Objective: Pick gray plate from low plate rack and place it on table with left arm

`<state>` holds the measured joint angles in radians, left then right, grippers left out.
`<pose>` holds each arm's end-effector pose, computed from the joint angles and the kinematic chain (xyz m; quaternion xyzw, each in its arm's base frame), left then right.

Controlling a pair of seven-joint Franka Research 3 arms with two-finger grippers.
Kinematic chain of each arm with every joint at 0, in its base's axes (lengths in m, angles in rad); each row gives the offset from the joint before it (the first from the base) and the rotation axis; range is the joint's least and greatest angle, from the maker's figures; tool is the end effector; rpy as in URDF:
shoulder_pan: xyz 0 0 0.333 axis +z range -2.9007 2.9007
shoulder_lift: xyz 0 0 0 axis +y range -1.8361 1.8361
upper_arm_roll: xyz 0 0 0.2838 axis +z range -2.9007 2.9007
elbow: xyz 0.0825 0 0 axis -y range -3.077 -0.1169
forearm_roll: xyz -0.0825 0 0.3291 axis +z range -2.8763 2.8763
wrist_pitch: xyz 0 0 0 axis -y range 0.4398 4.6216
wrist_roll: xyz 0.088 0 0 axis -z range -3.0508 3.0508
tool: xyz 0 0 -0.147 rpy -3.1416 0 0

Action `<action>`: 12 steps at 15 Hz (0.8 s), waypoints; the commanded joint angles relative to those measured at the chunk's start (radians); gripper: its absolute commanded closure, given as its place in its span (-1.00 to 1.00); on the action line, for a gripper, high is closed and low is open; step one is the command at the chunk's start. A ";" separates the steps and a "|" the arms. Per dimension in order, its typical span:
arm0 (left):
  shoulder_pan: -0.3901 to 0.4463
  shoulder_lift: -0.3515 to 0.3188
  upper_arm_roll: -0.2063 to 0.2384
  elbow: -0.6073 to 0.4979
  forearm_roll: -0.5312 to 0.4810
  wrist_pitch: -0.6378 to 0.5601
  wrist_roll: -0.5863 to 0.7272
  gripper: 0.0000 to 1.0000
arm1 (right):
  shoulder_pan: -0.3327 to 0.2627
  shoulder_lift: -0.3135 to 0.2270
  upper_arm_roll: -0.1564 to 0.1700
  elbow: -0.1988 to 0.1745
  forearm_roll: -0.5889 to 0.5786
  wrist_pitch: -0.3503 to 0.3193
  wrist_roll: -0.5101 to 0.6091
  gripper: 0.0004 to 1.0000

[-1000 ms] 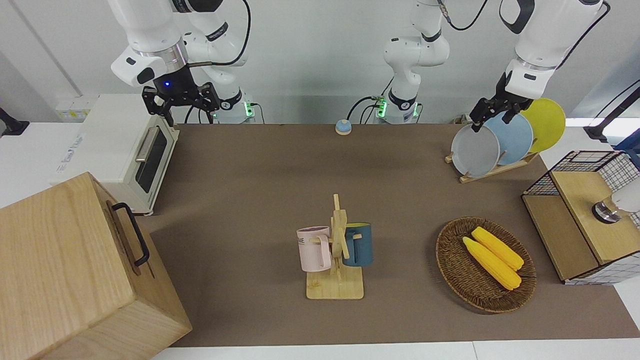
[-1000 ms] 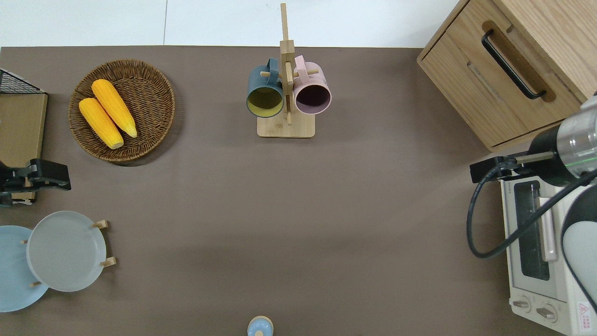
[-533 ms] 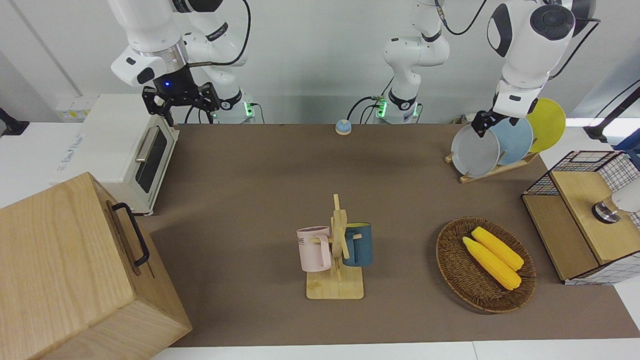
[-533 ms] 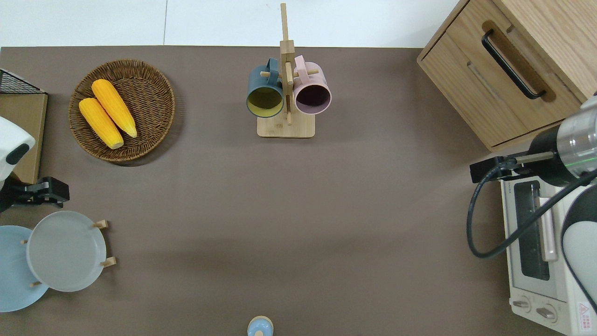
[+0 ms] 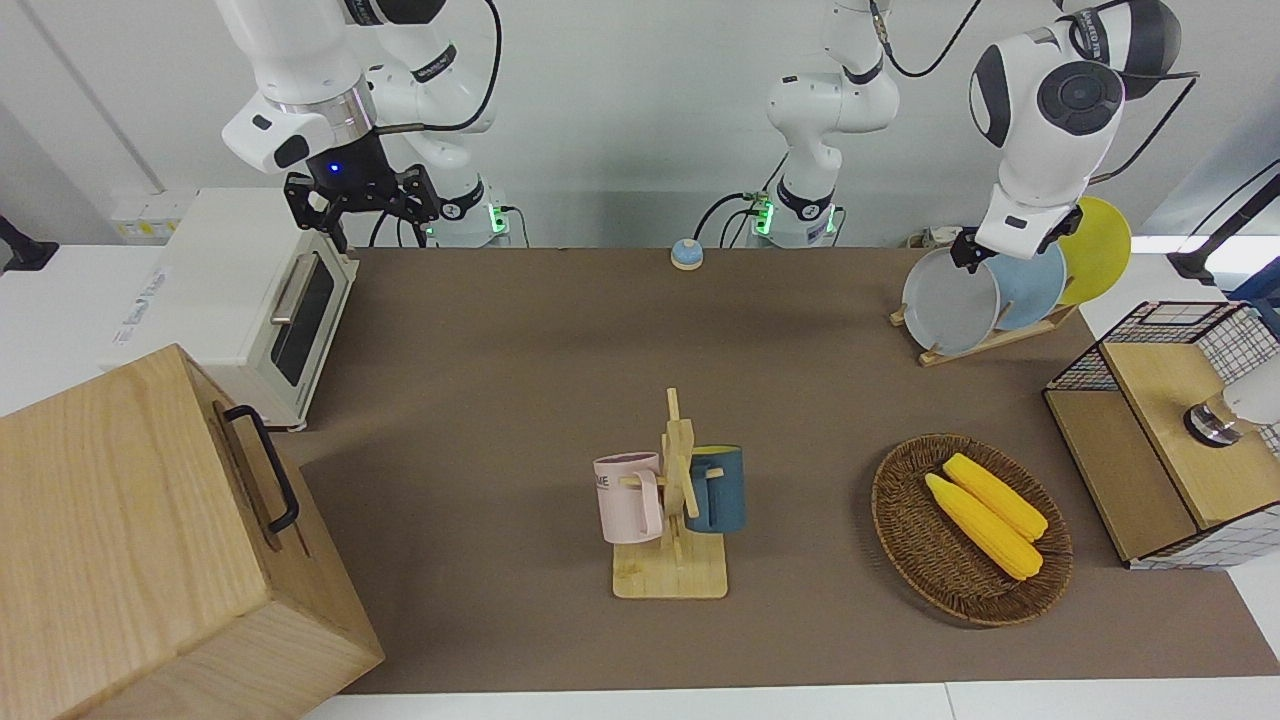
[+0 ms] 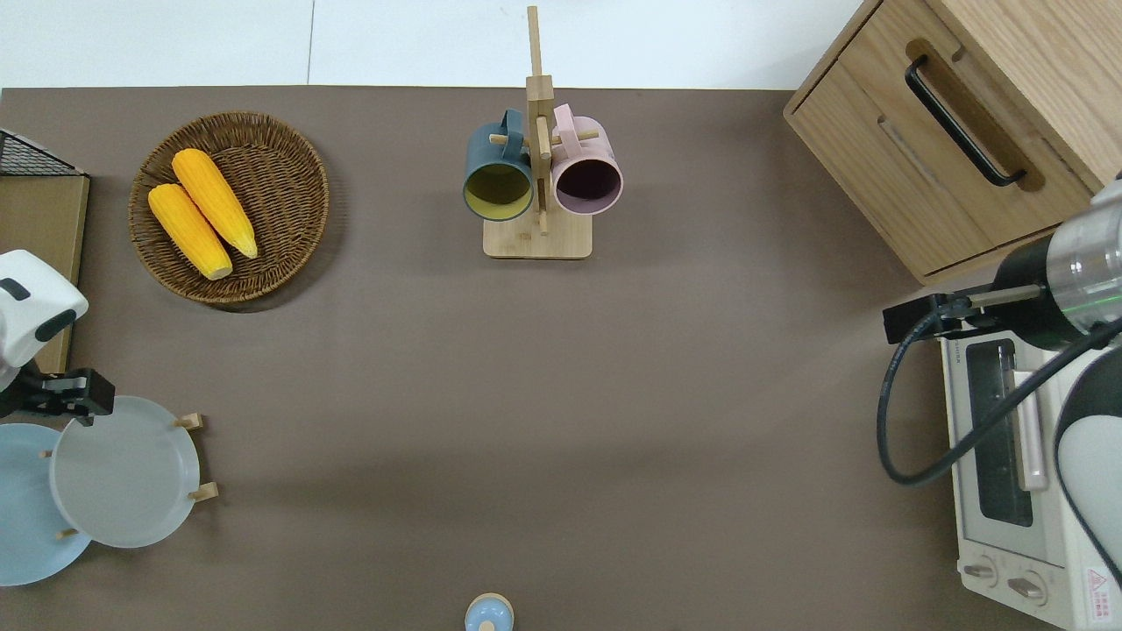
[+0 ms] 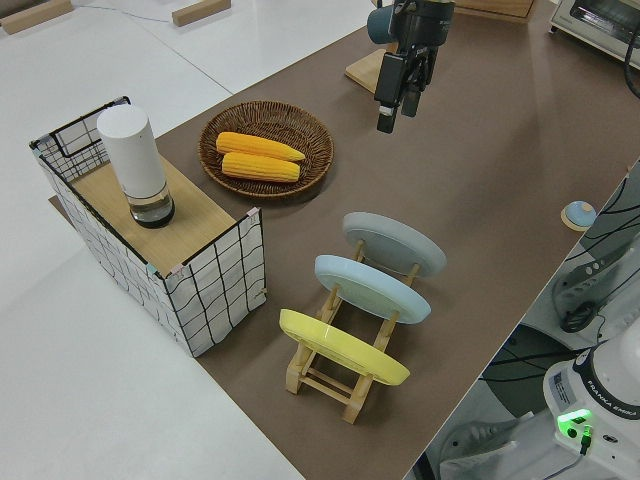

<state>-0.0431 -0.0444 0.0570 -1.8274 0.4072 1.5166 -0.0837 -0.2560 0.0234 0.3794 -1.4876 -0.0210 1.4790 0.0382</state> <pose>0.4569 0.0667 0.4785 -0.9706 -0.0312 0.1230 0.2048 0.4924 0.0557 0.5679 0.9990 0.0418 -0.0146 0.0073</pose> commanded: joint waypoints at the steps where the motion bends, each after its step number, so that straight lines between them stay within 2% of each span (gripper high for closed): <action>1: 0.000 0.000 0.001 -0.061 0.061 0.011 -0.013 -0.98 | -0.026 -0.002 0.024 0.010 -0.002 -0.017 0.014 -0.97; 8: 0.008 0.047 0.033 -0.093 0.064 0.011 -0.016 -0.98 | -0.026 -0.002 0.024 0.010 -0.002 -0.017 0.014 -0.97; 12: 0.020 0.087 0.060 -0.118 0.012 0.039 -0.013 -0.98 | -0.026 -0.002 0.024 0.010 -0.002 -0.017 0.014 -0.97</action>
<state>-0.0336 0.0209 0.1002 -1.9142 0.4487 1.5189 -0.0890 -0.2560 0.0234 0.3794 -1.4876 -0.0210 1.4790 0.0382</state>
